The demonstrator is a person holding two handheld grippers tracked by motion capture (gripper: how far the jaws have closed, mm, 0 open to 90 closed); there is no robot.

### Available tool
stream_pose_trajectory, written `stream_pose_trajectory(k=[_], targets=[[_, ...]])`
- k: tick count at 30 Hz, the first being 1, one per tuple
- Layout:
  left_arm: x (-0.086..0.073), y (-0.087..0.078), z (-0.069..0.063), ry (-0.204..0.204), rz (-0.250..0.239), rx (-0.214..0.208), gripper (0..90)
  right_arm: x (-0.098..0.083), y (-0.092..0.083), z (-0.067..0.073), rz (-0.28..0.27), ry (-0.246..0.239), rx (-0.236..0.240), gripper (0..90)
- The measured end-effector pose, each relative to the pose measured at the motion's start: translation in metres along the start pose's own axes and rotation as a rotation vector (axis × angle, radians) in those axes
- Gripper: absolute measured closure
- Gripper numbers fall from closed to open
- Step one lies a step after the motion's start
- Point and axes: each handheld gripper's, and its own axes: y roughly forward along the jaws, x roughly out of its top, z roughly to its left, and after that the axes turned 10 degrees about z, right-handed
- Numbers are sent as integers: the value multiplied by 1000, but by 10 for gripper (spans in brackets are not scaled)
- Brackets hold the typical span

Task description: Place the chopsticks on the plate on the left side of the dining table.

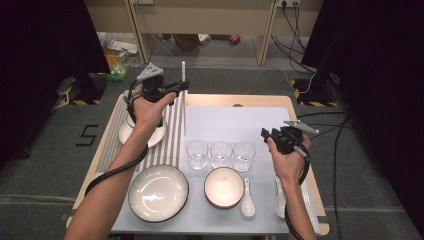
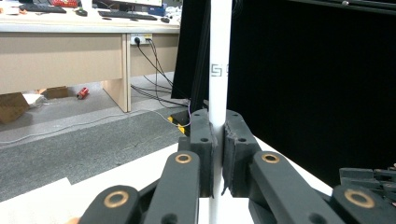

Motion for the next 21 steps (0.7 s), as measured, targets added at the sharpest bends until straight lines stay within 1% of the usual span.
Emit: stream_pose_trajectory(k=[9, 21], targets=[[-5, -9, 3, 1, 3, 16, 834, -6, -4, -4, -6, 8, -7, 553], [-12, -22, 7, -4, -2, 23, 834, -14, -6, -8, -11, 19, -10, 553]])
